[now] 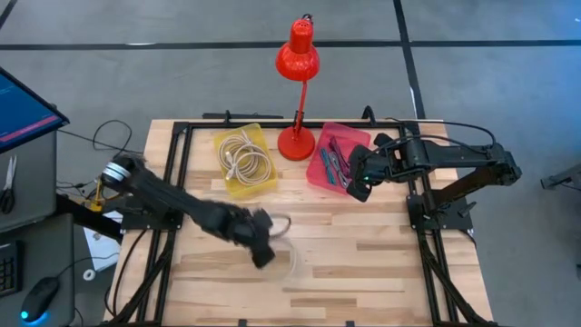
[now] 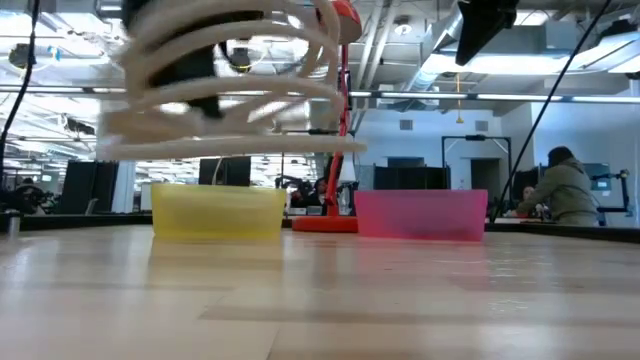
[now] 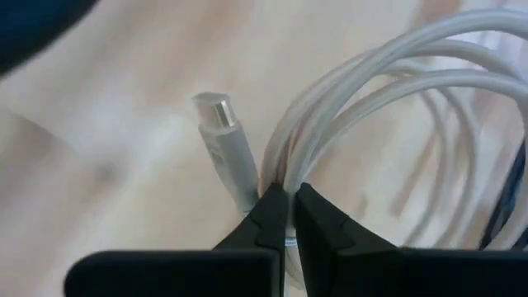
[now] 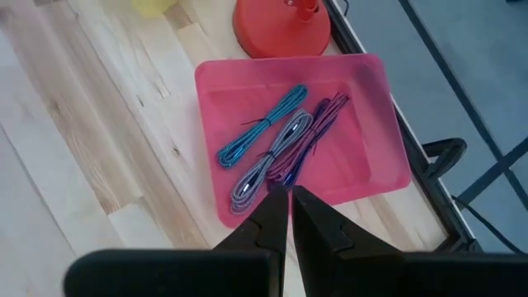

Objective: Pick & Place USB Port
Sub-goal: Put the light brown USB cable into the yellow bin

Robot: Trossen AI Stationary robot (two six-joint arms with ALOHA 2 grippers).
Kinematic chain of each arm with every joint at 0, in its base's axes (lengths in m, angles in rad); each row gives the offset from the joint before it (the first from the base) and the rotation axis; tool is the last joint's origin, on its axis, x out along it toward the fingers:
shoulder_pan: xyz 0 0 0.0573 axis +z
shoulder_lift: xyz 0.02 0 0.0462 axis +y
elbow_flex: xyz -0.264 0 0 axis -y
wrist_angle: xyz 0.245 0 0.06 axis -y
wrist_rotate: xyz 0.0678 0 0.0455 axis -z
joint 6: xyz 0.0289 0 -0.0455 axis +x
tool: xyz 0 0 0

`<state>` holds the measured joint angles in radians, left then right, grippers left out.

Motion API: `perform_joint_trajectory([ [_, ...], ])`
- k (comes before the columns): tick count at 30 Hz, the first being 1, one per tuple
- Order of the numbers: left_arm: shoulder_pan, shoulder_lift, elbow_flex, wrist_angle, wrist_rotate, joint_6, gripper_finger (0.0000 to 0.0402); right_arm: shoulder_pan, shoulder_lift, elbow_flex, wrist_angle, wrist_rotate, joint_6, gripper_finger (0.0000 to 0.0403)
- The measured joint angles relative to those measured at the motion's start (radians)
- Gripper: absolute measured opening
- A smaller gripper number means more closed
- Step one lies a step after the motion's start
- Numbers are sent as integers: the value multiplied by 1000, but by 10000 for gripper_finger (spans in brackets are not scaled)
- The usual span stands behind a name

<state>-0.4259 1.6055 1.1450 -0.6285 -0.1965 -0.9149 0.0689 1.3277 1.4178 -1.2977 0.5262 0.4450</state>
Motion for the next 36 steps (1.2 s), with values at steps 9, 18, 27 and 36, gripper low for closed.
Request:
perform_joint_trajectory([
  [9,187,-322,2,-146,-330,169,10,0,0,0,4,0,59,12],
  [18,500,-476,3,-196,-425,395,10,0,0,0,5,0,117,12],
  [27,810,-473,-28,-223,-318,524,10,0,0,0,11,1,140,12],
  [36,929,-455,-251,-131,-156,526,10,-28,0,0,12,7,140,12],
])
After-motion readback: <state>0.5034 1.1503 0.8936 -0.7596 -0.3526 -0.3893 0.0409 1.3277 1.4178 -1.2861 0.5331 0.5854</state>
